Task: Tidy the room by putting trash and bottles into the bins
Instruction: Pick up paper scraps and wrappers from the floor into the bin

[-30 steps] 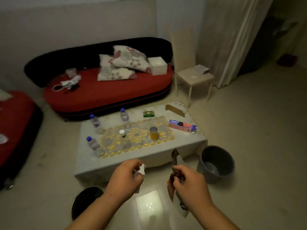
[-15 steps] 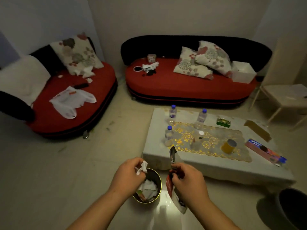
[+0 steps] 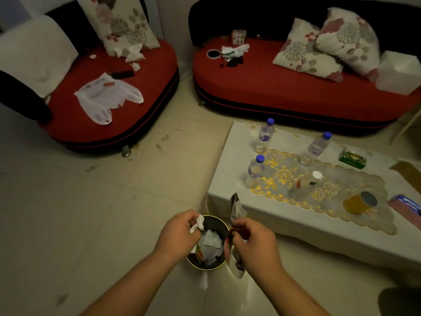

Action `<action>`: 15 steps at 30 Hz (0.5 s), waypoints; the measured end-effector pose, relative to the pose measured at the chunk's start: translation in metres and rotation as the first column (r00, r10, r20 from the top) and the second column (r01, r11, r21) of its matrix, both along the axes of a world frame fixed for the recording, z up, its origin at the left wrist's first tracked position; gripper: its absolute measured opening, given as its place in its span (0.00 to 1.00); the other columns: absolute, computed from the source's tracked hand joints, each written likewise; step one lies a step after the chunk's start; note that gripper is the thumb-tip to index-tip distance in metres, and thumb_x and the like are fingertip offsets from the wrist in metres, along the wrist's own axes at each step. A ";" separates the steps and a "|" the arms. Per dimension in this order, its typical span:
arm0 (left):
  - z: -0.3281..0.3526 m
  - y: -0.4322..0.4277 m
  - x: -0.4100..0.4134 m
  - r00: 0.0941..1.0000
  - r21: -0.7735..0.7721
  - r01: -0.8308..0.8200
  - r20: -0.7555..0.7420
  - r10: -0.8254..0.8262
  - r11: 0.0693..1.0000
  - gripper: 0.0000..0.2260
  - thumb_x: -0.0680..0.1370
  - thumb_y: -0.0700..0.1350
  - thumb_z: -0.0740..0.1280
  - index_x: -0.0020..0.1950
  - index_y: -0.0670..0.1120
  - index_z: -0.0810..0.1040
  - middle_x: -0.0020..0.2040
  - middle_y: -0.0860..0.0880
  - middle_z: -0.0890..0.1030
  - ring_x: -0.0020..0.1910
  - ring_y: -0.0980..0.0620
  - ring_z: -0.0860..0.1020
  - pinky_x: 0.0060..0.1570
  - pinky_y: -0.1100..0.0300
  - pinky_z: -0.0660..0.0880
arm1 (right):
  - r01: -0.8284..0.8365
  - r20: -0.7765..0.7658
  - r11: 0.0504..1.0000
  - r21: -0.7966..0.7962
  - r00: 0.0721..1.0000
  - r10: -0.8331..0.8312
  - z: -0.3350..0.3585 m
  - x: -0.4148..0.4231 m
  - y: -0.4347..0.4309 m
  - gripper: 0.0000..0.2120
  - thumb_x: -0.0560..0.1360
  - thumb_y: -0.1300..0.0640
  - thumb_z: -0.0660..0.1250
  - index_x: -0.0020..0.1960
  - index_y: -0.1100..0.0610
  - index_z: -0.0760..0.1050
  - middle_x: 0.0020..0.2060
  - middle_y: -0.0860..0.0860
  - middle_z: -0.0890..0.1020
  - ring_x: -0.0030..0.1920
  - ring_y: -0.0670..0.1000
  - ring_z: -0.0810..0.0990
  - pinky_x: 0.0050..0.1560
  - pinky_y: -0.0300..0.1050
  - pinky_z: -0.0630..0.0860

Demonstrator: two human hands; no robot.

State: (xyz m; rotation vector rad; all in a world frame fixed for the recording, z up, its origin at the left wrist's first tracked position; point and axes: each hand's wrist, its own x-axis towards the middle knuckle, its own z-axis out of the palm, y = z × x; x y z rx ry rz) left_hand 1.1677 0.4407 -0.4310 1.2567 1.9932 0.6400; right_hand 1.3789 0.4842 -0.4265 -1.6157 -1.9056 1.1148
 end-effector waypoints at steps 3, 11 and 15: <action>-0.057 0.020 -0.002 1.000 -0.028 0.005 -0.011 -0.006 1.000 0.08 0.70 0.43 0.70 0.45 0.56 0.79 0.40 0.58 0.80 0.40 0.59 0.78 0.42 0.56 0.77 | -0.020 0.002 1.000 0.009 1.000 0.020 -0.050 -0.002 0.016 0.14 0.72 0.58 0.74 0.53 0.43 0.82 0.45 0.39 0.83 0.46 0.38 0.80 0.50 0.39 0.79; -0.240 0.048 -0.021 0.997 -0.124 0.071 -0.017 -0.073 0.990 0.09 0.70 0.44 0.69 0.44 0.58 0.77 0.39 0.59 0.79 0.40 0.63 0.77 0.38 0.64 0.71 | -0.016 -0.003 1.000 -0.025 1.000 0.016 -0.195 -0.020 0.031 0.13 0.71 0.57 0.74 0.53 0.43 0.82 0.45 0.37 0.83 0.47 0.38 0.80 0.49 0.37 0.78; -0.308 0.052 -0.031 0.993 -0.147 0.112 -0.017 -0.116 0.983 0.11 0.70 0.46 0.71 0.49 0.60 0.78 0.41 0.62 0.78 0.41 0.62 0.77 0.40 0.64 0.73 | 0.002 -0.037 0.999 -0.040 0.999 -0.004 -0.248 -0.026 0.031 0.17 0.70 0.59 0.75 0.48 0.36 0.80 0.43 0.33 0.82 0.46 0.37 0.81 0.46 0.32 0.76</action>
